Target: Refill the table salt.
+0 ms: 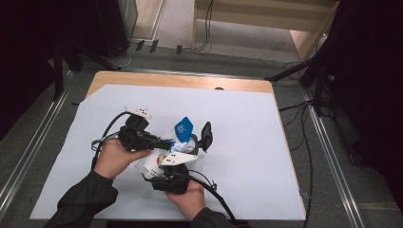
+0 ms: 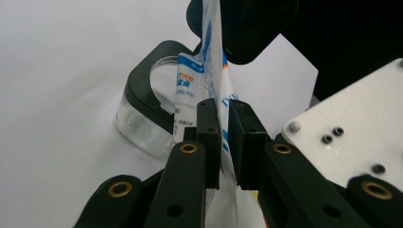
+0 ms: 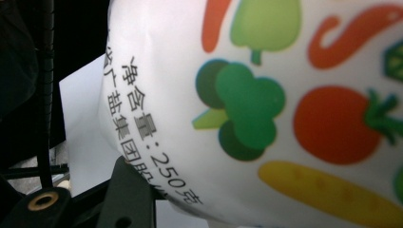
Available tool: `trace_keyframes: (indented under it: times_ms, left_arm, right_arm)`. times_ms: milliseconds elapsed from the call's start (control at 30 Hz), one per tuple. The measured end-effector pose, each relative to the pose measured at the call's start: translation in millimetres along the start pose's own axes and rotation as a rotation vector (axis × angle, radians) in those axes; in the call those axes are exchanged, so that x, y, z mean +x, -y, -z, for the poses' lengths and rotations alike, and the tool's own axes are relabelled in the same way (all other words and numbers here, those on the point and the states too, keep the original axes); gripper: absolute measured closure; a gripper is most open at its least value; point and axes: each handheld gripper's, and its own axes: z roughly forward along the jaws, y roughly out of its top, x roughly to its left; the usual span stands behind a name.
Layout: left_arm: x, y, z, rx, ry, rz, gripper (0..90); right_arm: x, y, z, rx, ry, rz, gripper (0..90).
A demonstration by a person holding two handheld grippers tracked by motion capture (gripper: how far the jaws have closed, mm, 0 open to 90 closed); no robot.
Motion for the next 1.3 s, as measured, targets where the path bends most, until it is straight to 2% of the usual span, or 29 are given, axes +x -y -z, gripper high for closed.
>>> trace_keyframes:
  times_ms: [67, 233, 433, 533, 667, 900, 1200, 1300]
  left_arm:
    - [1.1, 0.5, 1.9, -0.003, 0.0, 0.004, 83.7]
    - [1.6, 2.0, 6.3, 0.019, 0.001, 0.0, 83.5]
    - [-4.5, 1.3, 5.9, 0.014, -0.062, -0.013, 88.6]
    - [-7.0, 0.9, 5.4, 0.008, -0.079, -0.012, 89.1]
    - [-7.2, 0.6, 5.2, -0.002, -0.079, -0.006, 89.3]
    - [-6.6, -0.9, 3.5, -0.021, -0.064, -0.003, 89.0]
    - [-7.7, -2.2, 2.6, -0.029, -0.069, -0.008, 88.8]
    - [-8.5, -3.1, 1.6, -0.032, -0.078, -0.007, 89.5]
  right_arm:
    - [-2.1, 0.1, 1.6, 0.001, 0.012, 0.001, 56.7]
    - [-1.5, 1.8, 1.4, 0.005, 0.002, 0.012, 56.9]
    - [0.2, 0.2, -0.7, 0.013, -0.018, -0.002, 56.7]
    - [0.8, -1.4, -1.3, 0.01, -0.04, -0.008, 55.3]
    - [3.3, -2.9, -2.0, 0.014, -0.046, 0.002, 52.2]
    - [0.8, -4.8, -0.8, 0.0, -0.057, -0.022, 56.6]
    - [0.2, -6.3, 0.4, -0.014, -0.085, -0.048, 56.8]
    - [2.7, -7.8, 0.7, -0.009, -0.087, -0.018, 55.0]
